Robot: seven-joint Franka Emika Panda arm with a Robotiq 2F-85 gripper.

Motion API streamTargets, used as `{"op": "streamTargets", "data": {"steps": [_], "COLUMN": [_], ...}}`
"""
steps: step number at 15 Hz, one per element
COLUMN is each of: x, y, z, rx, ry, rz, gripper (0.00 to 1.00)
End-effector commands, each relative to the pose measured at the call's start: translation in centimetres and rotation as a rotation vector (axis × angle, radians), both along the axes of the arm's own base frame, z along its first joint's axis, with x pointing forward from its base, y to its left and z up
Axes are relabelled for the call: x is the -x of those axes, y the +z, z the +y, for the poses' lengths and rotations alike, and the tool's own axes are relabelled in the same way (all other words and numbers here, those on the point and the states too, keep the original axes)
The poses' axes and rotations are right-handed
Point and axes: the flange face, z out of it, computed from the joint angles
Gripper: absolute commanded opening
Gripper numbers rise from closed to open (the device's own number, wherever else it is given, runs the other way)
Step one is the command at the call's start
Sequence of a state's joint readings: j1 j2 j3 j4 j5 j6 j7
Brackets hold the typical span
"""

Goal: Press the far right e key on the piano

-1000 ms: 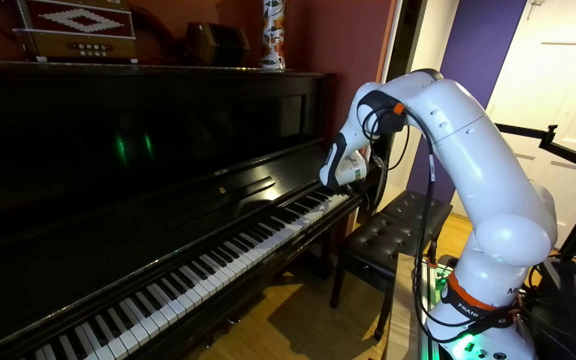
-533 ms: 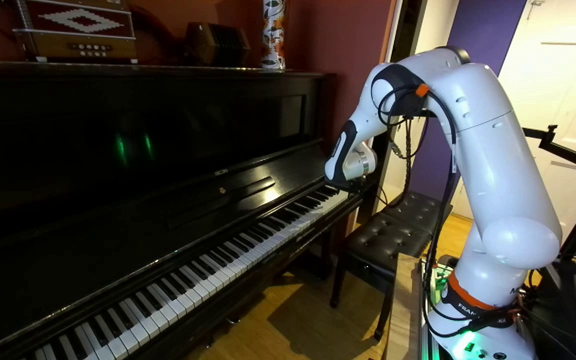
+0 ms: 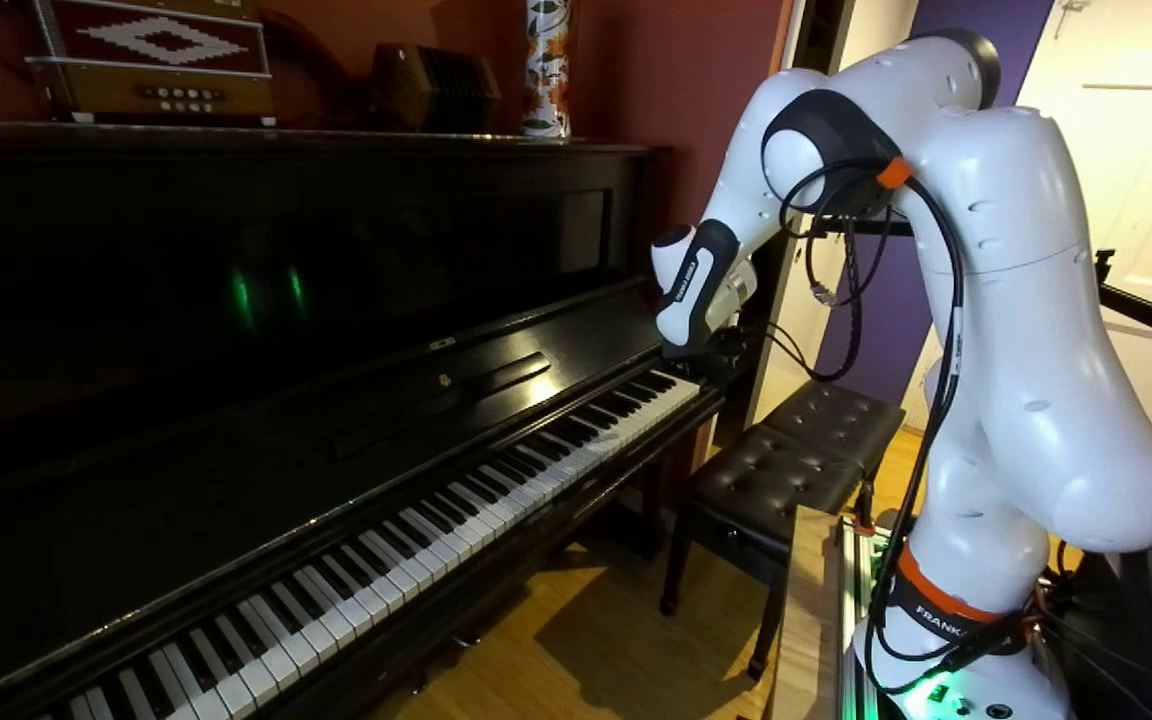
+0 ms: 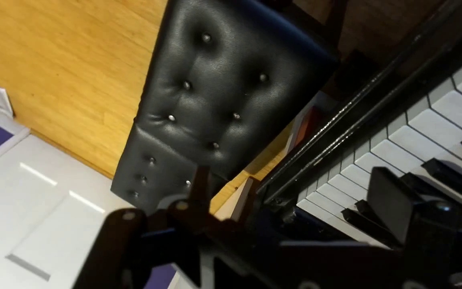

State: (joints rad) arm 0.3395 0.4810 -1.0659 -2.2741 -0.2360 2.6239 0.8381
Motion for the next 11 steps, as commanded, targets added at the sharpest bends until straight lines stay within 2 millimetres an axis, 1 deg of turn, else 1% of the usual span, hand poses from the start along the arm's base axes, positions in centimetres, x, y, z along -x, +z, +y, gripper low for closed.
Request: {"op": "streamTargets", "data": {"steps": [1, 4, 5, 6, 7, 11], "x": [0.3, 0.6, 0.8, 1.1, -0.6, 0.3], "y": [1.2, 1.9, 2.0, 2.0, 1.5, 1.9], "z": [3.3, 5.1, 5.5, 5.4, 4.9, 4.9], "rx": [-0.004, -0.02, -0.02, -0.014, 0.031, 0.011], "ry": [0.146, 0.303, 0.354, 0.403, 0.32, 0.382], "rz": [0.149, 0.242, 0.271, 0.304, 0.273, 0.295], "gripper": [1.0, 1.0, 1.0, 1.0, 1.0, 1.0]}}
